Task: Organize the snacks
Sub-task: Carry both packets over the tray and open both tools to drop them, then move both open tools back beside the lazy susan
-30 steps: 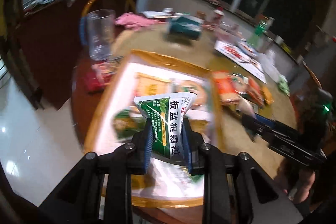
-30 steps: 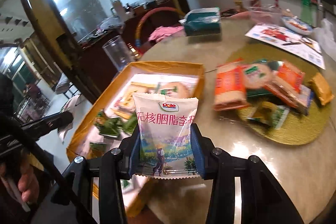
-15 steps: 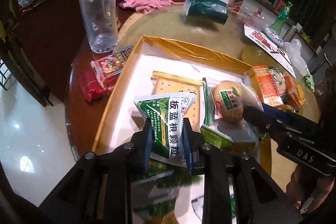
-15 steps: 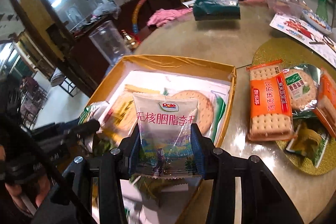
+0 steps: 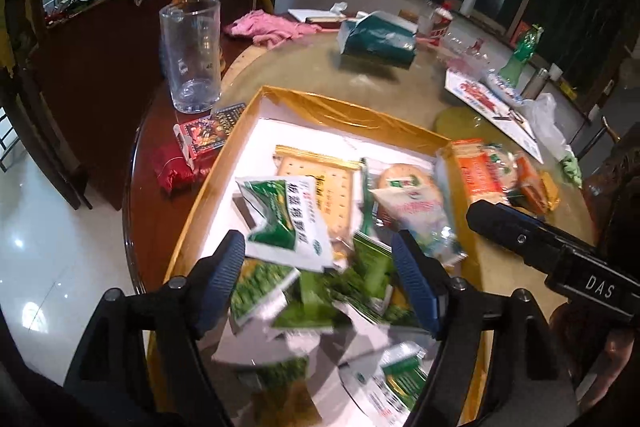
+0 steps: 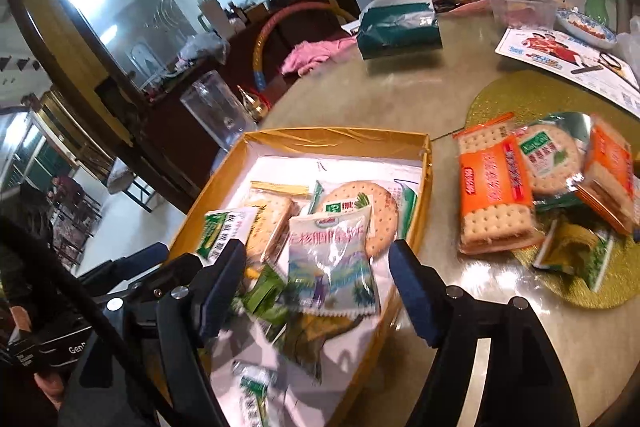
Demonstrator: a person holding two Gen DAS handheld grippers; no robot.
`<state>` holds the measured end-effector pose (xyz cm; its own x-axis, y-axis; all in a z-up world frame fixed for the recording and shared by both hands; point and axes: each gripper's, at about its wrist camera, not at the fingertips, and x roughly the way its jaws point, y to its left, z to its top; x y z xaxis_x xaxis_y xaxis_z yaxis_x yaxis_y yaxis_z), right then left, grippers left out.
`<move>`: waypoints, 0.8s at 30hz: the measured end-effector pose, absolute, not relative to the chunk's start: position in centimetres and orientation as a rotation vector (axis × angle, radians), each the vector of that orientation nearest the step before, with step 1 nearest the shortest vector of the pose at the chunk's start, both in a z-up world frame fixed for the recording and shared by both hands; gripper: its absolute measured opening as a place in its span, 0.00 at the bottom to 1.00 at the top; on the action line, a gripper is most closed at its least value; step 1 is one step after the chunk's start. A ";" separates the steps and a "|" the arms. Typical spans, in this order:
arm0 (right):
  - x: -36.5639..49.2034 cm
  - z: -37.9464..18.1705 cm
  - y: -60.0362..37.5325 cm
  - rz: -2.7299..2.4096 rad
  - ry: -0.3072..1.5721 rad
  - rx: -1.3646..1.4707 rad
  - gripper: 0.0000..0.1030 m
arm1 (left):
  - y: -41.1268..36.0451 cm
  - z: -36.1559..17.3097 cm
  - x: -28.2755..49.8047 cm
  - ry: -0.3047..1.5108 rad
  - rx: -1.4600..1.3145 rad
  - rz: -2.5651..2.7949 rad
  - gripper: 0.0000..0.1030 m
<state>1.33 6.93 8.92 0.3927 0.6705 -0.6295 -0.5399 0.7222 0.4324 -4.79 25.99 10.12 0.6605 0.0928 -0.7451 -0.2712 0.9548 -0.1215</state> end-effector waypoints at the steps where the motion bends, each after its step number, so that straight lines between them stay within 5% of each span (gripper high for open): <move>1: 1.1 9.0 6.6 0.773 0.875 0.172 0.73 | 25.5 10.4 -5.2 0.820 -0.228 0.206 0.74; 24: 0.5 7.6 -2.9 0.531 0.959 0.316 0.73 | 14.3 12.9 -11.7 0.794 -0.033 0.060 0.77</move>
<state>0.51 -2.94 7.62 0.4620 0.5585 -0.6890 -0.2871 0.8292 0.4796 -11.66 14.32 12.87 0.6991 0.0415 -0.7138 -0.0664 0.9978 -0.0069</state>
